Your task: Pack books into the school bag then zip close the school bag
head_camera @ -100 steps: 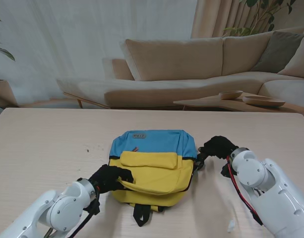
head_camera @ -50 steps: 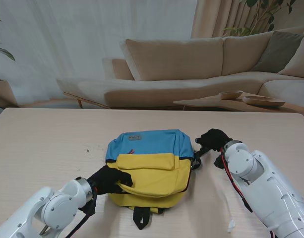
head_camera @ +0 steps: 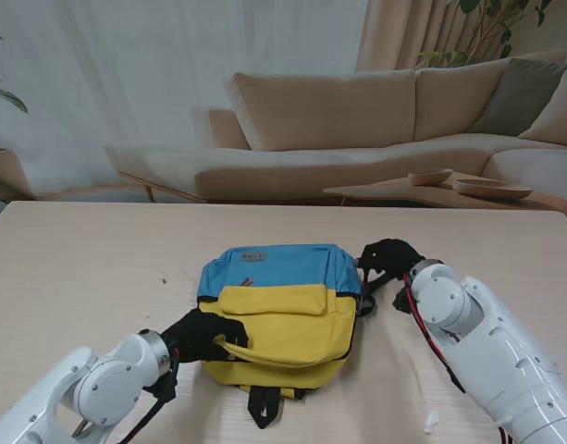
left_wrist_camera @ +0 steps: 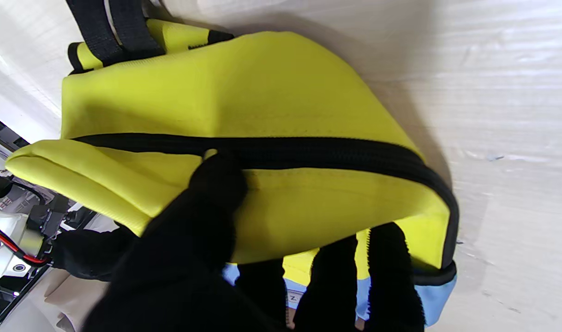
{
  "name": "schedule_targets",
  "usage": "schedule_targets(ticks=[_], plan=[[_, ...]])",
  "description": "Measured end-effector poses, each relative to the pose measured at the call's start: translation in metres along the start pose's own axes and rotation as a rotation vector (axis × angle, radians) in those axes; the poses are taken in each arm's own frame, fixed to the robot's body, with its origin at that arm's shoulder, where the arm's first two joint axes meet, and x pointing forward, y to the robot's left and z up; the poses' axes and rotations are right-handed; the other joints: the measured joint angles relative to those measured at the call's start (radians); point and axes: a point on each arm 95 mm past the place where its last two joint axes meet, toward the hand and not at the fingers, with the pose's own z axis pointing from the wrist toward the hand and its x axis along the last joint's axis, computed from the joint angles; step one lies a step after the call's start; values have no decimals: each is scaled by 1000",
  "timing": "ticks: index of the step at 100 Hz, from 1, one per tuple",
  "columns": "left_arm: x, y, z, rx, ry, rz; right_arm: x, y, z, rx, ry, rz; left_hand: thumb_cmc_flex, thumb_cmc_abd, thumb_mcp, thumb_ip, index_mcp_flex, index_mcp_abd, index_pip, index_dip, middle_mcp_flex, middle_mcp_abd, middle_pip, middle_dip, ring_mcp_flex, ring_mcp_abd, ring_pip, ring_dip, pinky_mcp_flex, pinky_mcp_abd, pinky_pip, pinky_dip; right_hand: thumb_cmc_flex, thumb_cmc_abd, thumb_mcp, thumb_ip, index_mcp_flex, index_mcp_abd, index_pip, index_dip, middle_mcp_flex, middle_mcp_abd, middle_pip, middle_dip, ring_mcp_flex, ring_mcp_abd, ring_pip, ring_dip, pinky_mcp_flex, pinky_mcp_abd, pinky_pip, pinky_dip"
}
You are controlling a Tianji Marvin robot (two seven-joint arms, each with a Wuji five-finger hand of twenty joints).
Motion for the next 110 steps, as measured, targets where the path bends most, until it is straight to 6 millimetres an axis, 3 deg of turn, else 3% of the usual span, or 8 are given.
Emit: schedule_targets(ticks=[9,13,18,26,50,84,101,110], plan=[[-1,1,-3,-8,-1,-9,0,1,-1,15,-1,-28,-187,0,149,2,-107,62,-120,-156,-109,-18,43,-177,-42,-20,-58,-29,-23,-2,-66,-2,9,-6,-24,0,-170,-21,-169,-301,-69,0,-48,-45,-50,0,-42,1,-33,0,-22,1],[0,1,-4,-16,1,-11,-1,2,-2,12,-1,-38,-248,1,164,3,-152,81,-161,-200,-166,-24,43,-218,-64,-31,-84,-39,-33,-4,-98,-3,-12,15,-28,15,-220,-5,-269,-353,-93,0,-64,-68,-59,0,-58,1,-43,0,-28,2],[0,1,-5,-24,3,-12,-1,5,-4,7,2,-53,-304,1,177,3,-203,89,-202,-247,-222,-25,17,-267,-89,-37,-107,-44,-45,-6,-133,-7,-22,37,-42,54,-277,13,-374,-366,-123,0,-78,-90,-92,-8,-77,2,-55,-1,-36,8],[-1,0,-8,-23,7,-25,-1,8,-7,-9,8,-76,-373,0,174,3,-253,92,-250,-303,-303,-12,-95,-341,-127,-48,-149,-64,-56,-17,-207,-16,-42,54,-70,54,-369,37,-451,-398,-171,0,-106,-113,-115,-16,-102,2,-78,-3,-49,10],[-1,-12,-28,87,11,-104,11,19,-31,-103,66,-56,-439,36,97,3,-290,91,-293,-357,-339,-10,-175,-386,-160,-58,-245,-101,-68,-26,-390,-15,-74,99,-83,72,-454,74,-458,-459,-270,0,-347,-355,-270,-19,-501,-132,-280,6,-211,-3],[-1,-49,-38,301,12,-152,62,5,-69,-176,209,29,-438,64,33,3,-289,91,-363,-428,-352,16,-242,-434,-186,-58,-328,-127,-63,-26,-585,10,-74,99,-71,83,-551,80,-472,-502,-404,-3,-541,-489,-425,-80,-963,-326,-510,31,-608,-234],[-15,-68,-24,404,16,-204,93,-18,-80,-161,260,54,-438,66,24,3,-291,91,-414,-481,-431,12,-288,-478,-249,-86,-387,-165,-77,-53,-689,11,-63,100,-69,94,-664,80,-499,-529,-540,-28,-580,-510,-563,-142,-1073,-379,-637,-30,-757,-326],[-19,-71,-17,423,18,-234,106,-31,-86,-147,293,64,-438,74,13,3,-291,91,-471,-526,-455,-6,-310,-504,-274,-105,-415,-189,-68,-63,-744,-53,-63,110,-71,94,-732,74,-525,-541,-634,-66,-600,-527,-652,-192,-1127,-405,-711,-81,-844,-388]])
